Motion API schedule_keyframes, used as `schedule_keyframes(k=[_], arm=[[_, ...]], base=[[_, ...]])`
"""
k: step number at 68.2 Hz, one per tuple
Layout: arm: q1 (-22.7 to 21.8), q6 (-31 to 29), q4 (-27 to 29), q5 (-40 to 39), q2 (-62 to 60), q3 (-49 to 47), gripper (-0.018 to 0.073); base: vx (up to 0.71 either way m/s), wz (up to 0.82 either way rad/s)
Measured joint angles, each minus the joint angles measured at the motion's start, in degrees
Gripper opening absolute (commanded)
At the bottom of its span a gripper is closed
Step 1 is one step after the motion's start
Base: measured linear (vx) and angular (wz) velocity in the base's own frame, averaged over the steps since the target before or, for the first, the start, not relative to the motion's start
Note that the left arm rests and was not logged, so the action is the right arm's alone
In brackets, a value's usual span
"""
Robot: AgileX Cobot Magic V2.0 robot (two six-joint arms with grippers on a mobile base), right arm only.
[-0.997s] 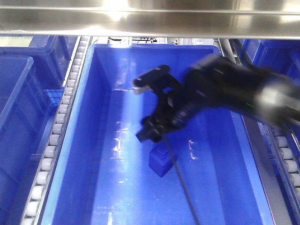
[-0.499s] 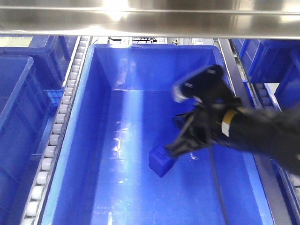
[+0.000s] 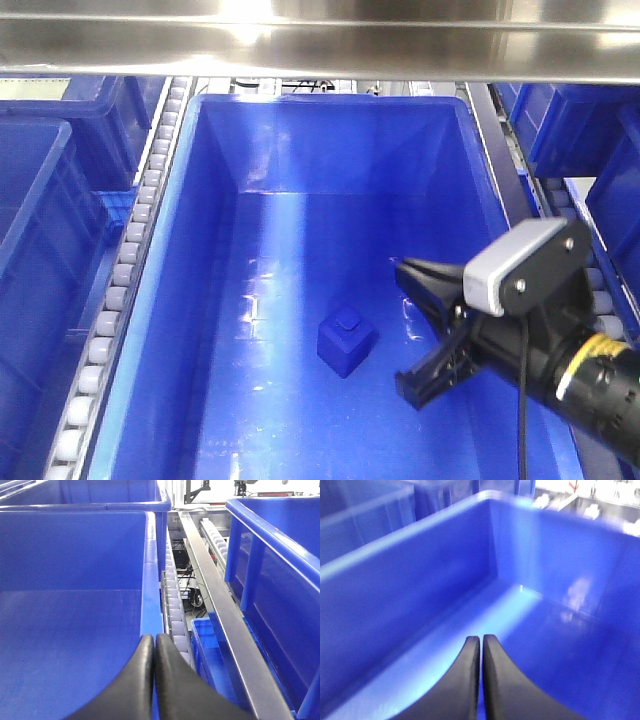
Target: Pour parts from conveyor to right shelf
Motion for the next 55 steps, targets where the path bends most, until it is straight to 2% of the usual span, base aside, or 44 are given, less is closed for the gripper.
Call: schedule_keyframes(k=[12, 18, 26, 32, 42, 55], arm=[[0.26, 0.0, 0.0, 2.36, -8.0, 0.36, -0.001], [-0.66, 0.0, 0.0, 7.79, -14.26, 0.68, -0.001], [-5.69, 0.0, 0.0, 17.69, -23.48, 2.66, -0.001], [-10.54, 0.0, 0.0, 20.79, -28.87, 6.05, -0.001], [-18.33, 0.0, 0.0, 18.48, -36.82, 12.89, -0.001], [-25.3, 0.06, -0.06, 11.46, -46.54, 19.86, -0.001]], base=[[0.0, 0.0], [0.0, 0.0], [0.0, 0.0], [0.0, 0.0], [0.0, 0.0], [0.0, 0.0]])
